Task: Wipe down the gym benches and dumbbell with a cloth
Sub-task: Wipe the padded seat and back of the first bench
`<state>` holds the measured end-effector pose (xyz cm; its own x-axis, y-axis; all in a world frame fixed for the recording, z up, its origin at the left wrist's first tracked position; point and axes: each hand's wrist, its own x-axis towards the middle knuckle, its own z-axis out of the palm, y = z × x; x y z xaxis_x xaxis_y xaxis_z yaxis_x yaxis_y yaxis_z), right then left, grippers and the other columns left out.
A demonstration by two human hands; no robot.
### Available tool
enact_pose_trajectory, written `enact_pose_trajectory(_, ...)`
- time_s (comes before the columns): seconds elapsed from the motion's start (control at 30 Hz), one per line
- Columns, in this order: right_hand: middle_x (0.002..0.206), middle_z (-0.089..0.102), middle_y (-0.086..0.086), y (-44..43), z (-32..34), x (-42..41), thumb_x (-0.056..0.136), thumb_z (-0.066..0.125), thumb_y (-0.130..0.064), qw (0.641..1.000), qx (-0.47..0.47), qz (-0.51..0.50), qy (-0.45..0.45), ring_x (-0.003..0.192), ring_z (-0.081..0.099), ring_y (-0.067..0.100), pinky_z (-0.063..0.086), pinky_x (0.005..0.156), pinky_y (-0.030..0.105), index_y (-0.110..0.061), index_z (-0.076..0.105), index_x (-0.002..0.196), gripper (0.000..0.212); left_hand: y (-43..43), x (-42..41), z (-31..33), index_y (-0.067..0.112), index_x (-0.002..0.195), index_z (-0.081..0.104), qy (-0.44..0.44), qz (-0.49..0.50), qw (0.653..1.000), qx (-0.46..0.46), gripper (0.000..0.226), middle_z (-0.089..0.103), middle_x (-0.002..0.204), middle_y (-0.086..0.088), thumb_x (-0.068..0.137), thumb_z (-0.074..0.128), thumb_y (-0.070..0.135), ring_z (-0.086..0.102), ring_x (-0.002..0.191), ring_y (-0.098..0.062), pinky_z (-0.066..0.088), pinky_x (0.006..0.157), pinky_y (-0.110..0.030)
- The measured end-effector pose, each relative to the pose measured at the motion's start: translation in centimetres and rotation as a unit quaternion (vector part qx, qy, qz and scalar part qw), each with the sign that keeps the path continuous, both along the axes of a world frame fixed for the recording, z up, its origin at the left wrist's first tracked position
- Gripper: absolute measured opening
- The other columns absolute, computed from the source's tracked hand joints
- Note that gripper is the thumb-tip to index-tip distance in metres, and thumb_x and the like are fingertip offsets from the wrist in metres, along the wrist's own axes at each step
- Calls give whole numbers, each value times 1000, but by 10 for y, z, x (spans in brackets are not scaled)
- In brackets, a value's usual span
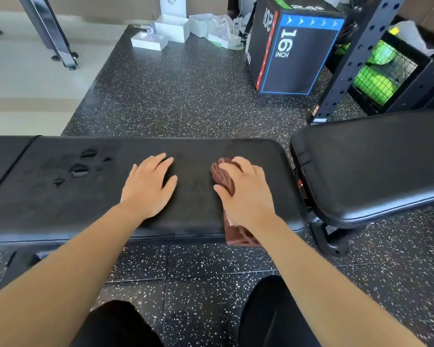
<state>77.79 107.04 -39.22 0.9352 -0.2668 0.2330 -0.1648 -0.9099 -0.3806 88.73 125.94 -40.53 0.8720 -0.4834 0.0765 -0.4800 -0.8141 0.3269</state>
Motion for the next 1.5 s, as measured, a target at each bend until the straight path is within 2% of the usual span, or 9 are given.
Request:
enact_pose_trajectory(0.27,143,34,-2,-25,13,98,92,51,-36,997,36,-39,51,122,33,29,41,97,44,-27,43,134,44,3,1,-2,26,143,35,-34,2,999,-1,52,30,151,5,94,39,44,23,140,-15,16,116,-40)
enact_pose_trajectory(0.5,137,40,-1,3,-7,28,89,55,-30,998,12,48,-27,111,39,30,46,85,44,-27,52,122,33,3,2,-3,26,140,39,-42,10,999,-4,51,35,148,5,92,44,42,28,137,-17,22,114,-41)
enact_pose_trajectory(0.67,143,36,-1,-12,2,79,92,52,-30,999,38,20,10,119,35,30,40,98,44,-27,47,130,39,1,2,-2,25,138,42,-45,10,999,-5,50,38,146,5,91,46,42,31,136,-17,24,113,-41)
enact_pose_trajectory(0.83,144,35,0,-16,7,119,94,49,-34,999,32,5,43,120,35,31,42,96,43,-25,42,136,44,3,5,-3,26,138,41,-46,11,999,-18,51,37,147,5,90,46,44,30,136,-17,23,113,-40)
enact_pose_trajectory(0.97,146,33,2,1,10,76,93,49,-33,999,7,15,42,118,37,32,41,97,42,-24,46,133,41,4,5,-2,23,142,37,-7,-8,1000,-18,55,29,152,3,92,47,42,22,141,-19,15,116,-42)
enact_pose_trajectory(1.07,143,38,1,30,5,16,91,53,-31,999,22,23,3,114,41,31,42,96,42,-25,51,129,38,18,9,2,23,144,33,42,-67,997,-13,54,22,155,2,94,45,40,13,144,-18,8,117,-41)
enact_pose_trajectory(1.17,139,44,1,65,-3,-21,91,54,-29,999,11,-41,-32,111,43,31,44,95,42,-25,54,127,37,47,21,4,24,143,34,12,-131,991,16,51,26,154,2,95,41,40,18,143,-17,15,117,-44)
enact_pose_trajectory(1.27,141,42,0,97,-7,-12,93,51,-26,993,22,-116,-32,117,39,31,42,97,45,-26,52,130,37,77,36,0,24,143,36,-19,-132,991,5,50,28,153,2,95,42,38,22,142,-18,18,116,-44)
enact_pose_trajectory(1.5,140,44,0,112,2,3,93,51,-24,988,33,-149,-35,114,42,32,42,96,43,-23,52,131,38,84,46,-5,15,139,43,-43,-159,986,-31,50,37,149,-7,93,47,33,30,137,-24,27,111,-43)
